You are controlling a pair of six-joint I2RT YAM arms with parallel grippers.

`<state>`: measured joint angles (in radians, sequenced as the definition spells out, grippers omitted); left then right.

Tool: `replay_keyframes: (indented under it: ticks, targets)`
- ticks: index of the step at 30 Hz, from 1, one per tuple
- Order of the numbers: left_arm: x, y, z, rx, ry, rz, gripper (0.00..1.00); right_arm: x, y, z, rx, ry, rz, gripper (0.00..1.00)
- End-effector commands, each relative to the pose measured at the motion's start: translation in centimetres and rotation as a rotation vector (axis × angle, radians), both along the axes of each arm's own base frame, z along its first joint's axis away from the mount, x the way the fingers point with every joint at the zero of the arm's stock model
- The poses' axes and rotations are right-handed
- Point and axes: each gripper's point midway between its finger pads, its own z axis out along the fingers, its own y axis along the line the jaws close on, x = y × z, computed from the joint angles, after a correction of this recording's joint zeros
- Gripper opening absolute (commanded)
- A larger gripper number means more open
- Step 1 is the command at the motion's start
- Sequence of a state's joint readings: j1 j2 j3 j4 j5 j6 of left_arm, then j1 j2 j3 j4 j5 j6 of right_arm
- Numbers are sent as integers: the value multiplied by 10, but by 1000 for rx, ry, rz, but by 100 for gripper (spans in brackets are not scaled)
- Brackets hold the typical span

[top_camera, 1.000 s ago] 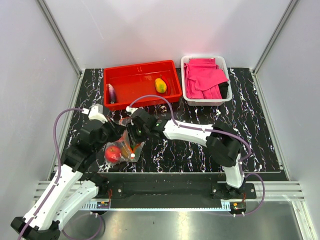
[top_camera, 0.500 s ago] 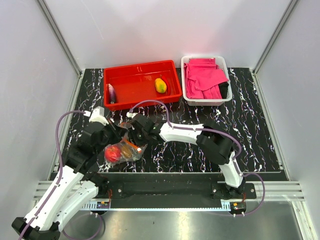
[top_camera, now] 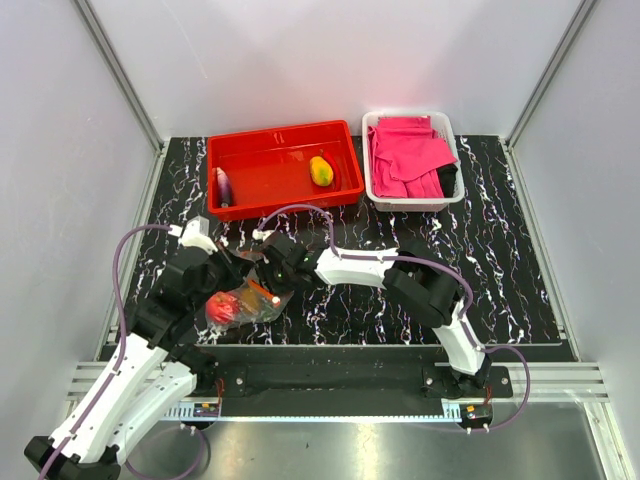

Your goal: Open the zip-top bag and remove the fake food

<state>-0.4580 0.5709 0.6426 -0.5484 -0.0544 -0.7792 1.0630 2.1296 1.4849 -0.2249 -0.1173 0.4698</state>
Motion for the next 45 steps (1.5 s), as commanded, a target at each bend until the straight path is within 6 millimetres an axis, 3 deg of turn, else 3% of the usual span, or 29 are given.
replay_keyframes:
  ticks: [1, 4, 8, 11, 18, 25, 28, 34, 40, 45]
  targets:
    - [6, -3, 15, -27, -65, -3, 0, -5, -6, -2, -22, 5, 20, 42]
    - [5, -2, 18, -21, -69, -7, 0, -6, -4, 16, 14, 0, 26, 33]
    - [3, 0, 18, -9, -67, -3, 0, -11, 2, 39, 68, 13, 39, 11]
    - [2, 2, 18, 3, -66, 1, 0, -13, 3, 56, 101, 15, 43, 4]
    - [-1, 1, 17, 20, -63, -30, 0, -7, 2, 93, 151, -17, -2, 0]
    - [-10, -19, 10, -36, -30, -132, 0, 14, 23, 115, 204, -25, -34, 0]
    - [-14, -18, 9, -38, -33, -140, 0, 17, 18, 119, 198, -41, 2, 0]
    - [-23, -29, 3, -60, 2, -214, 0, 42, 0, 128, 194, -79, -2, 0]
    - [-20, -15, 9, -40, -37, -137, 0, 21, -14, 121, 145, -40, 99, 0]
    - [-17, 0, 20, -6, -58, -66, 0, -20, -39, 122, 147, 74, 180, 0]
